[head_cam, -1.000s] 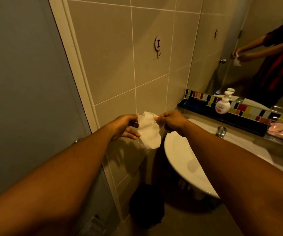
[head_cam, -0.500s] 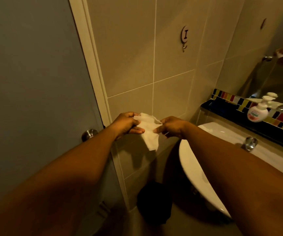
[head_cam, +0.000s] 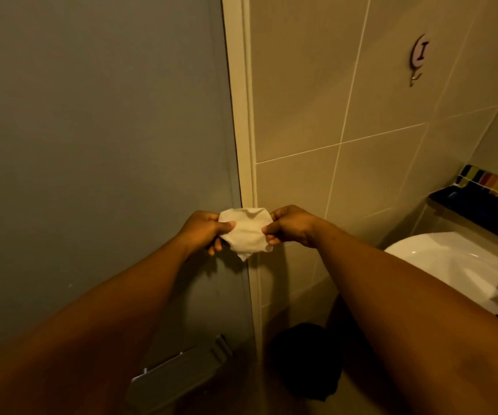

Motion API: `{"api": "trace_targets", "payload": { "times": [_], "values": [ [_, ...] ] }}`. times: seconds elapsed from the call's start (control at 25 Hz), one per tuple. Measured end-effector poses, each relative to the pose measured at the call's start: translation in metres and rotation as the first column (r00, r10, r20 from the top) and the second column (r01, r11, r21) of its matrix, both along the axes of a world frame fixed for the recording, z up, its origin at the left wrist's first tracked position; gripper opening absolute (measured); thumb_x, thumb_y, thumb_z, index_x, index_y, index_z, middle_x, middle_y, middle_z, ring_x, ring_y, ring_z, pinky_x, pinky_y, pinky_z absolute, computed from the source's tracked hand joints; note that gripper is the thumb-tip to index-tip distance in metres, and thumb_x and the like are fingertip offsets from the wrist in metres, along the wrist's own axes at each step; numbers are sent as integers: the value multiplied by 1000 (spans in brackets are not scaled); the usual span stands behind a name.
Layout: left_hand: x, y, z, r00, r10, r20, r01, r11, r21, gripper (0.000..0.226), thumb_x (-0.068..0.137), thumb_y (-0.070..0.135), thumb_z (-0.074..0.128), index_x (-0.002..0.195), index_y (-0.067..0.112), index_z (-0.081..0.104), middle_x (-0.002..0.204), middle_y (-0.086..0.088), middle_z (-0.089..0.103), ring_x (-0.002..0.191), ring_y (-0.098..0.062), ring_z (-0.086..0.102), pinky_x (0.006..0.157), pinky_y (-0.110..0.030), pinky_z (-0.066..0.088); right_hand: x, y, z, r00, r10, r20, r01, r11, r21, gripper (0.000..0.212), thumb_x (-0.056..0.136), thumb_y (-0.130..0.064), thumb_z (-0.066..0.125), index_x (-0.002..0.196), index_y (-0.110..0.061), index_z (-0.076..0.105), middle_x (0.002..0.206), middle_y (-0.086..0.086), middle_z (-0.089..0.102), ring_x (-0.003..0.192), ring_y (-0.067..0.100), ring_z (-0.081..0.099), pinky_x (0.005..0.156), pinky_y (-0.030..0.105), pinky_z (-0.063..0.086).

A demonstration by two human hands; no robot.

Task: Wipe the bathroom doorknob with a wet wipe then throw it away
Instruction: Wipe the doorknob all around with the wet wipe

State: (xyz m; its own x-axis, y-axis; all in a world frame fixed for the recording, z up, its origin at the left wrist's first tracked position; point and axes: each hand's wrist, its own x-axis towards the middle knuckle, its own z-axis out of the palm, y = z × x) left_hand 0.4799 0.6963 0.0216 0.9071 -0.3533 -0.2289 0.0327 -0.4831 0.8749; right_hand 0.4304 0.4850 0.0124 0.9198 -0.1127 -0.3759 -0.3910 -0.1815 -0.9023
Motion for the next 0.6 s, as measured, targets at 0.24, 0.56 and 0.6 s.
{"api": "trace_targets", "payload": {
  "times": [0.24, 0.56, 0.6],
  "values": [
    [11, 32, -19, 969, 248, 2, -248, 969, -2, 24, 90, 25, 62, 79, 4, 65, 60, -10, 62, 38, -20, 48, 37, -23, 39, 28, 48, -11, 964, -199, 174, 221, 968, -118, 9, 87, -11, 69, 92, -4, 69, 85, 16, 69, 67, 25, 65, 77, 41, 62],
    [22, 31, -43, 952, 299, -64, -288, 947, 139, 32, 90, 34, 60, 79, 5, 68, 64, -10, 63, 47, -21, 53, 51, -27, 44, 52, 77, -26, 932, -294, 212, 320, 942, -104, 24, 80, -8, 74, 104, -8, 67, 105, 13, 69, 97, 31, 67, 90, 44, 57],
    [24, 31, -46, 954, 292, -62, -280, 948, 148, 34, 88, 37, 62, 79, 5, 68, 66, -10, 63, 51, -22, 54, 55, -28, 44, 51, 80, -28, 919, -315, 236, 343, 935, -87, 25, 79, -7, 75, 101, -11, 64, 103, 11, 67, 97, 30, 66, 89, 43, 57]
  ]
}}
